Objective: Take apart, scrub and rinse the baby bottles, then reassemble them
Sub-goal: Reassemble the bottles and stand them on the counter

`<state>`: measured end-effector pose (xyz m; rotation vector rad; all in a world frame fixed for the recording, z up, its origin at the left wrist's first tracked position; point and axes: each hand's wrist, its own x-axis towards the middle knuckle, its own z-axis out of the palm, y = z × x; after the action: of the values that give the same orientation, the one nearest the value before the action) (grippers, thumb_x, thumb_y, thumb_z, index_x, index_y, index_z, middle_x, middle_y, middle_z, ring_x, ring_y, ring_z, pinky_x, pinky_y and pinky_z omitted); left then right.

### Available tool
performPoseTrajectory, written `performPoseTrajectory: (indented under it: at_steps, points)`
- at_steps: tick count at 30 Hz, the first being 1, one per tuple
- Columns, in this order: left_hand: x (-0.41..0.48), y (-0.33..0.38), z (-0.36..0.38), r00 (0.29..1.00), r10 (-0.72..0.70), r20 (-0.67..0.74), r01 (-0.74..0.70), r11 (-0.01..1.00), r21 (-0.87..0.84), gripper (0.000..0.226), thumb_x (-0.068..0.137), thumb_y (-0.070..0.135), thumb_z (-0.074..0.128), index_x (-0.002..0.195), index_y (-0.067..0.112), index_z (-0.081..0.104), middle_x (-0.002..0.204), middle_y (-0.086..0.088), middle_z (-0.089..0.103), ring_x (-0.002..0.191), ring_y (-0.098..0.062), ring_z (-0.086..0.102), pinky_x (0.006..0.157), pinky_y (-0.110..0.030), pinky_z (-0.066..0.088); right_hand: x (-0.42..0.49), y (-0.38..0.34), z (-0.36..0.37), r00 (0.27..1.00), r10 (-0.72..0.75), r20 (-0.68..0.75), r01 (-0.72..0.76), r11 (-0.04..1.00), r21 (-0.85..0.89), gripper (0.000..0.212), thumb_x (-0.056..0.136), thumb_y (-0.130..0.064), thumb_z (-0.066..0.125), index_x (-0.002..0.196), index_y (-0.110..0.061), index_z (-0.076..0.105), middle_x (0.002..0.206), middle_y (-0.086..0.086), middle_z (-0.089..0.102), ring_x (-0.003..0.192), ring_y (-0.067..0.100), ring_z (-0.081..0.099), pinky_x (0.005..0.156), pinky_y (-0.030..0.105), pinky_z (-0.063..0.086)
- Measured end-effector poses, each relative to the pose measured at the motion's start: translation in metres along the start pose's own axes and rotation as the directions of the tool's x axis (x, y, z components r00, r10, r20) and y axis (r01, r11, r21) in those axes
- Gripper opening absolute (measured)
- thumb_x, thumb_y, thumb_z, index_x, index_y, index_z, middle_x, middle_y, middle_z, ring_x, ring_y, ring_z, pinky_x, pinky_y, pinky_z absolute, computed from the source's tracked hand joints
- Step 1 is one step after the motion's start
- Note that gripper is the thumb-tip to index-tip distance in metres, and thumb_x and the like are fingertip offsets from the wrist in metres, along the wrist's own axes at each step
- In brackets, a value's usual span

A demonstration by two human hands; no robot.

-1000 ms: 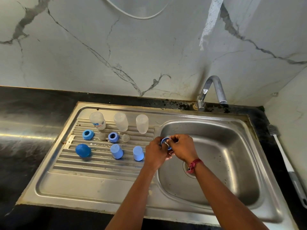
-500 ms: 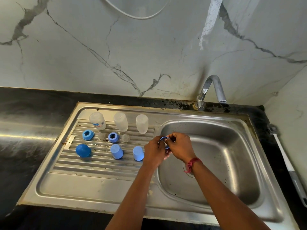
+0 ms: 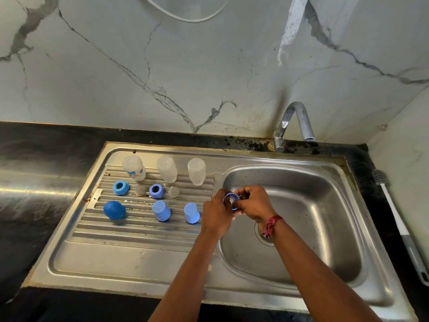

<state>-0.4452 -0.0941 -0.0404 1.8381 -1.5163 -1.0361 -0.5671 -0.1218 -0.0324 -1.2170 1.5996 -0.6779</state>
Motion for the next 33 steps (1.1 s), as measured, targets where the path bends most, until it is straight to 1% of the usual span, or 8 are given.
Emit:
performPoseTrajectory:
  at_steps: [3,6,10,18,22,26,29,33]
  points:
    - [-0.001,0.002,0.000,0.998,-0.045,0.035,0.048,0.995,-0.086,0.009,0.101,0.018,0.048,0.105,0.023,0.054,0.101,-0.008,0.070,0.074,-0.023,0.072,0.059,-0.026,0.057,0.000,0.004,0.003,0.998,-0.028,-0.048,0.029,0.999,0.017,0.021,0.077,0.009,0.075,0.091,-0.007,0.076,0.083,0.009,0.075,0.075,0.022,0.074,0.063,0.029,0.062]
    - [0.003,0.000,0.001,0.998,-0.062,-0.019,0.060,0.995,-0.073,0.010,0.096,0.024,0.055,0.103,0.022,0.061,0.090,-0.007,0.073,0.074,-0.026,0.072,0.072,-0.043,0.060,0.001,0.008,0.006,0.993,-0.013,-0.120,0.022,0.997,0.071,0.023,0.079,0.005,0.076,0.100,-0.006,0.074,0.086,0.010,0.074,0.078,0.023,0.073,0.064,0.028,0.061]
    - [0.007,-0.005,0.001,0.989,-0.049,-0.142,0.056,0.997,0.045,0.025,0.093,0.037,0.061,0.097,0.014,0.070,0.076,-0.007,0.074,0.073,-0.023,0.069,0.077,-0.040,0.055,0.003,0.009,0.003,0.992,-0.045,-0.115,0.053,0.996,0.067,0.027,0.076,0.003,0.078,0.100,-0.010,0.076,0.088,0.003,0.074,0.085,0.017,0.071,0.080,0.032,0.061]
    - [0.001,0.003,0.007,0.971,-0.129,-0.201,0.085,0.973,-0.213,0.006,0.093,0.026,0.061,0.090,0.022,0.057,0.082,-0.006,0.072,0.076,-0.024,0.070,0.074,-0.042,0.056,0.000,0.008,0.009,0.991,-0.062,-0.117,0.064,0.998,0.009,0.020,0.092,-0.013,0.064,0.105,-0.017,0.077,0.091,-0.001,0.076,0.084,0.015,0.071,0.078,0.034,0.060]
    - [0.004,0.000,0.005,0.983,-0.151,-0.109,0.114,0.951,-0.287,0.005,0.086,0.036,0.057,0.088,0.033,0.053,0.085,-0.008,0.072,0.073,-0.028,0.071,0.069,-0.048,0.060,-0.004,0.009,0.011,0.988,-0.105,-0.117,0.103,0.994,-0.025,0.023,0.095,-0.012,0.058,0.107,-0.017,0.077,0.085,0.001,0.075,0.075,0.017,0.071,0.073,0.037,0.061]
    - [0.005,0.002,0.000,0.991,-0.128,-0.050,0.107,0.947,-0.302,0.008,0.098,0.032,0.056,0.094,0.024,0.057,0.082,-0.012,0.072,0.052,-0.021,0.069,0.050,-0.033,0.055,-0.005,0.004,0.007,0.980,-0.181,-0.083,0.163,0.968,-0.190,0.020,0.097,-0.017,0.059,0.102,-0.019,0.078,0.082,0.000,0.074,0.072,0.017,0.067,0.071,0.031,0.057]
    - [0.005,0.002,-0.003,0.996,-0.084,-0.023,0.075,0.960,-0.271,0.011,0.099,0.025,0.056,0.104,0.015,0.060,0.083,-0.014,0.071,0.055,-0.022,0.069,0.054,-0.036,0.059,-0.005,0.001,0.003,0.976,-0.210,-0.059,0.188,0.947,-0.260,0.019,0.096,-0.015,0.060,0.101,-0.020,0.078,0.088,-0.003,0.075,0.080,0.011,0.067,0.070,0.016,0.050]
    - [0.002,0.004,-0.002,0.999,-0.025,-0.040,0.018,0.983,-0.180,0.015,0.099,0.014,0.051,0.110,0.018,0.060,0.089,-0.012,0.072,0.069,-0.027,0.072,0.067,-0.042,0.061,-0.005,-0.002,0.002,0.972,-0.231,-0.050,0.208,0.936,-0.285,0.023,0.094,-0.008,0.059,0.099,-0.020,0.078,0.088,-0.003,0.075,0.080,0.012,0.068,0.076,0.021,0.054]
